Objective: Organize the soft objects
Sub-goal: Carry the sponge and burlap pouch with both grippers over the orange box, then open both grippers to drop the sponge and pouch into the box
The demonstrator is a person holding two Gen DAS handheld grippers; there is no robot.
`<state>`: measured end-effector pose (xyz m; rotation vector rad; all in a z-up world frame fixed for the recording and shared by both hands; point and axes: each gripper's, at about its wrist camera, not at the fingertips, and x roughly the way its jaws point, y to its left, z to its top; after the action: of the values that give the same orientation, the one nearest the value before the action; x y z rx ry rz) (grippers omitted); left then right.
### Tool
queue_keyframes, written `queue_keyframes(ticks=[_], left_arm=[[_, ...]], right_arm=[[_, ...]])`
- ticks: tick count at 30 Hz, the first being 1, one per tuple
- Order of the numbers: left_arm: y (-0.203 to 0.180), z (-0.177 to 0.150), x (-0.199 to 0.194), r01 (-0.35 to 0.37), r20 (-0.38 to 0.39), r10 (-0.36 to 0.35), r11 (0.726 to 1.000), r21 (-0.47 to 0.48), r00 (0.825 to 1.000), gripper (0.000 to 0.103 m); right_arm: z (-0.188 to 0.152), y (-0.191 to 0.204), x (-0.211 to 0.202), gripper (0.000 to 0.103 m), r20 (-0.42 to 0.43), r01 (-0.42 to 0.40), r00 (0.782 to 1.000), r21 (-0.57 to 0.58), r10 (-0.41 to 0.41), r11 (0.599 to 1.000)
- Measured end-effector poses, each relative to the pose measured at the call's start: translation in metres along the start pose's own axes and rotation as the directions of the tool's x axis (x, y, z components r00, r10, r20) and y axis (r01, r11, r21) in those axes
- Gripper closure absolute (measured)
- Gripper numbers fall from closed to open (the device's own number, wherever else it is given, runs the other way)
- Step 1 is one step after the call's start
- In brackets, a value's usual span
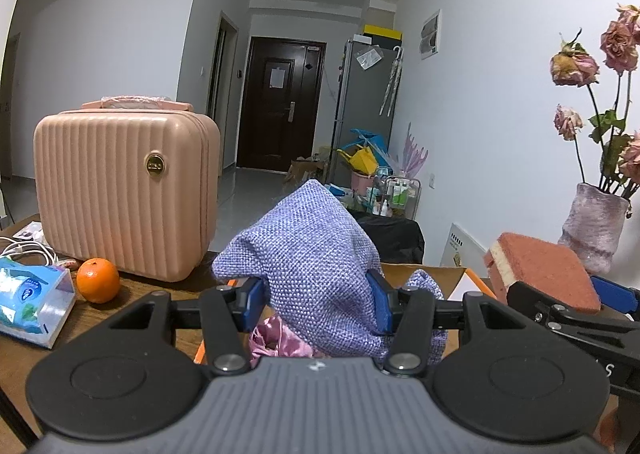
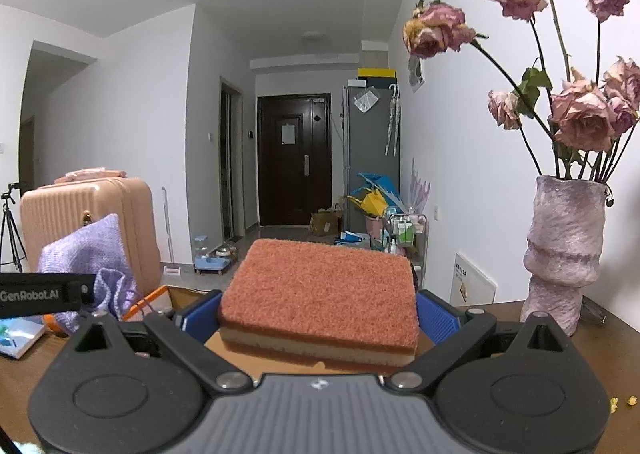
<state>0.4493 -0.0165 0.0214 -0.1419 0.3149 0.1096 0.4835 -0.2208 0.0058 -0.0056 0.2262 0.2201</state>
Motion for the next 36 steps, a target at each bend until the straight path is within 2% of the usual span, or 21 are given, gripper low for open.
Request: queue_keyframes(ticks=[14, 22, 28, 33, 35, 36], left_arm=[[-0.002, 0.012, 0.037, -0.025, -0.011, 0.024, 0.999, -0.027, 1.000, 0.050], [-0.004, 0.012, 0.061, -0.072, -0.058, 0.071, 0.997, -0.022, 0.996, 0.050], [-0.001, 0.009, 0.071, -0.078, -0.094, 0.076, 0.997, -0.018, 0.993, 0.050], [-0.001, 0.006, 0.074, -0.073, -0.108, 0.072, 0.997, -0.009, 0.992, 0.037], [-0.002, 0.006, 0.074, -0.074, -0.111, 0.073, 0.997, -0.003, 0.991, 0.027], [-0.003, 0.006, 0.074, -0.078, -0.109, 0.077, 0.997, -0.002, 0.991, 0.018]], right_arm=[[0.005, 0.003, 0.046, 0.003, -0.072, 0.007, 0.997, -0.034, -0.009, 0.999], [0.001, 0.005, 0.061, 0.003, -0.104, 0.018, 0.994, -0.050, -0.023, 0.999], [-0.002, 0.003, 0.069, 0.003, -0.128, 0.018, 0.991, -0.046, -0.024, 0.999], [-0.004, 0.002, 0.073, 0.003, -0.141, 0.025, 0.989, -0.043, -0.031, 0.999], [-0.006, 0.001, 0.074, 0.002, -0.148, 0.032, 0.988, -0.034, -0.037, 0.999], [-0.006, 0.000, 0.075, 0.002, -0.151, 0.034, 0.988, -0.024, -0.038, 0.999]])
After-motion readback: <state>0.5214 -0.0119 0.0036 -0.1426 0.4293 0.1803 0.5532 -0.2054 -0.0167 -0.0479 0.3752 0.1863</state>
